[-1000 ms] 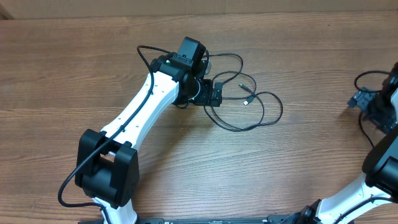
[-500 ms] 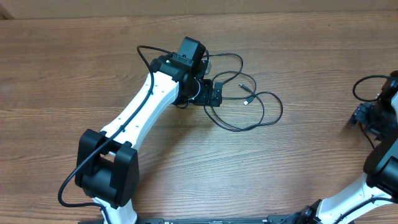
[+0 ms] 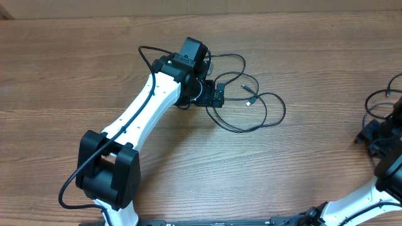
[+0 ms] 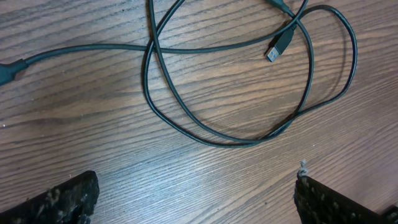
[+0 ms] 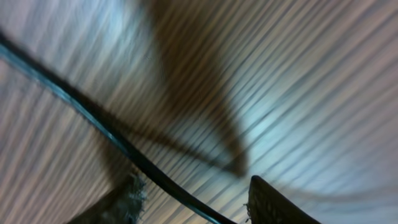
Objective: Untangle cables
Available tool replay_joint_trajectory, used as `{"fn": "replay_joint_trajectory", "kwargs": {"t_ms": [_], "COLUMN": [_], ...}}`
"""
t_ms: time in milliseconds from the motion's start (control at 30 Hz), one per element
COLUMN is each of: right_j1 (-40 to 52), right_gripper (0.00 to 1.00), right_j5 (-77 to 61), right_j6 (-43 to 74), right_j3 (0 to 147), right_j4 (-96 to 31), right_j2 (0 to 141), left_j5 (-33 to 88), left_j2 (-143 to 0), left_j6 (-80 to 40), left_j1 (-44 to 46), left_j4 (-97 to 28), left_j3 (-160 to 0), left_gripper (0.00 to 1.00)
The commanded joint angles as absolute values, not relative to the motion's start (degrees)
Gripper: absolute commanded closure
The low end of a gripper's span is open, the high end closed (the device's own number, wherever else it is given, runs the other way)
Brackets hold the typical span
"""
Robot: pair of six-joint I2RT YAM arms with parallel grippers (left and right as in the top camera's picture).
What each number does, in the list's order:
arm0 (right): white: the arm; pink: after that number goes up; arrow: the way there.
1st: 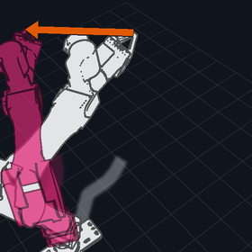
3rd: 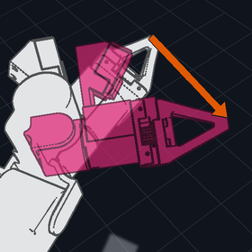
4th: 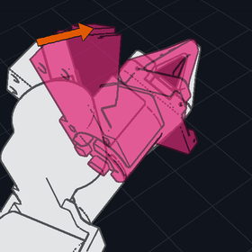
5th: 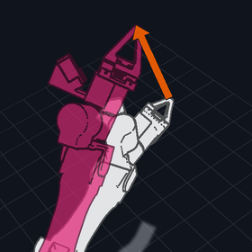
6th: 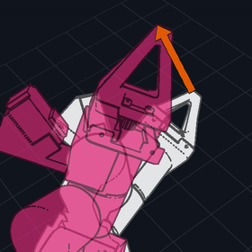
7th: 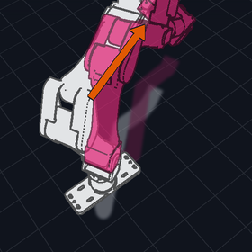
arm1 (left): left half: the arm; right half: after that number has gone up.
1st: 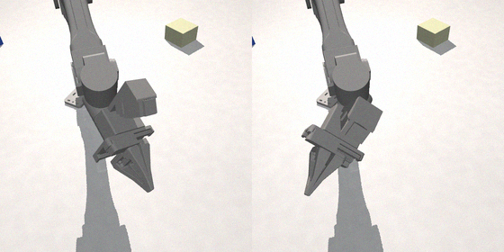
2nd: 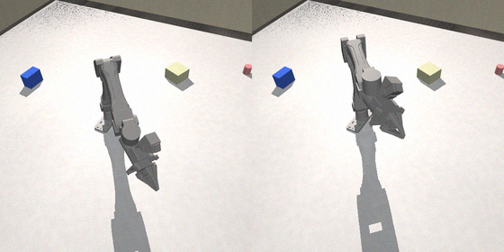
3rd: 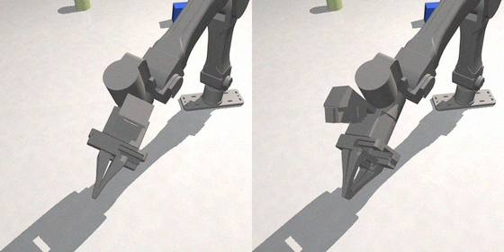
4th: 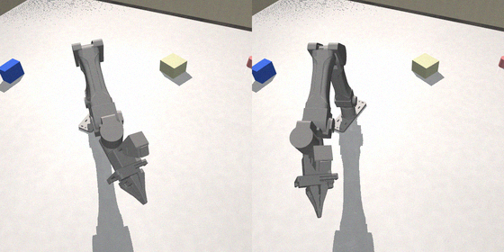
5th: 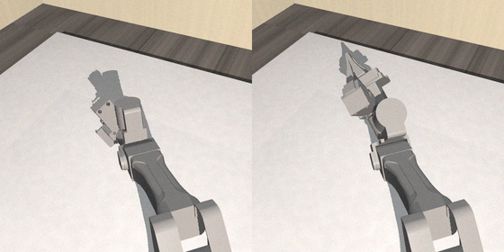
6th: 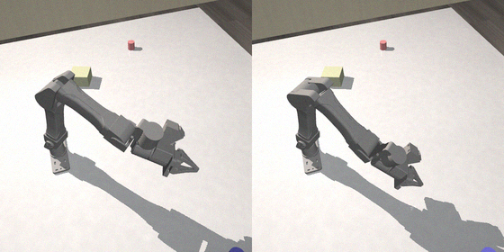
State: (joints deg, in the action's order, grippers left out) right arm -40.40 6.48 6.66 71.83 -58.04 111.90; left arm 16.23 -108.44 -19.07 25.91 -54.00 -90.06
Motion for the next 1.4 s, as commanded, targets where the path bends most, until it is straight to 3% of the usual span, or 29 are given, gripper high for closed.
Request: {"fn": "replay_joint_trajectory", "kwargs": {"t_ms": [0, 67, 133, 167, 433, 667, 867, 1067, 1100, 1133, 1200, 1233, 1300, 1367], "right_j1": [-40.1, -40.1, -40.1, -40.1, -40.3, -41.1, -45.5, -54.0, -54.8, -55.4, -56.6, -56.8, -56.9, -56.5], "right_gripper": [0.45, 0.54, 0.86, 0.96, 0.96, 0.96, 0.96, 0.96, 0.95, 0.87, 0.60, 0.54, 0.29, 0.11], "right_j5": [3.3, 2.8, 2.9, 2.9, 4.1, 17.8, 19.7, 14.3, 12.0, 10.5, 6.9, 5.3, 0.6, -4.8], "right_j6": [4.2, 4.2, 4.2, 4.2, 2.7, 2.3, -1.0, -0.9, -0.6, 0.3, 3.2, 4.0, 5.1, 5.2], "right_j3": [69.8, 69.8, 69.9, 70.1, 83.2, 101.1, 102.3, 102.3, 102.3, 102.3, 102.3, 102.3, 102.4, 102.5], "right_j4": [-56.9, -56.6, -55.7, -55.4, -55.3, -49.5, -37.9, -37.0, -37.6, -38.2, -39.9, -40.3, -40.8, -41.3], "right_j2": [111.6, 111.6, 111.6, 111.6, 111.6, 111.6, 112.1, 117.4, 118.2, 118.8, 119.5, 119.6, 119.2, 117.8], "left_j5": [15.9, 15.9, 15.9, 15.9, 15.9, 15.9, 15.9, 15.9, 15.9, 15.9, 15.9, 15.9, 15.9, 15.9], "left_j2": [-109.0, -109.0, -109.0, -109.0, -109.0, -109.0, -109.0, -109.0, -109.0, -109.0, -109.0, -109.0, -109.0, -109.0], "left_j6": [-18.2, -18.2, -18.2, -18.2, -18.2, -18.2, -18.2, -18.2, -18.2, -18.2, -18.2, -18.2, -18.2, -18.2], "left_j1": [26.2, 26.2, 26.2, 26.2, 26.2, 26.2, 26.2, 26.2, 26.2, 26.2, 26.2, 26.2, 26.2, 26.2], "left_j4": [-53.9, -53.9, -53.9, -53.9, -53.9, -53.9, -53.9, -53.9, -53.9, -53.9, -53.9, -53.9, -53.9, -53.9], "left_j3": [-90.8, -90.8, -90.8, -90.8, -90.8, -90.8, -90.8, -90.8, -90.8, -90.8, -90.8, -90.8, -90.8, -90.8], "left_gripper": [0.00, 0.01, 0.00, 0.01, 0.01, 0.00, 0.00, 0.00, 0.00, 0.01, 0.01, 0.00, 0.00, 0.00]}}
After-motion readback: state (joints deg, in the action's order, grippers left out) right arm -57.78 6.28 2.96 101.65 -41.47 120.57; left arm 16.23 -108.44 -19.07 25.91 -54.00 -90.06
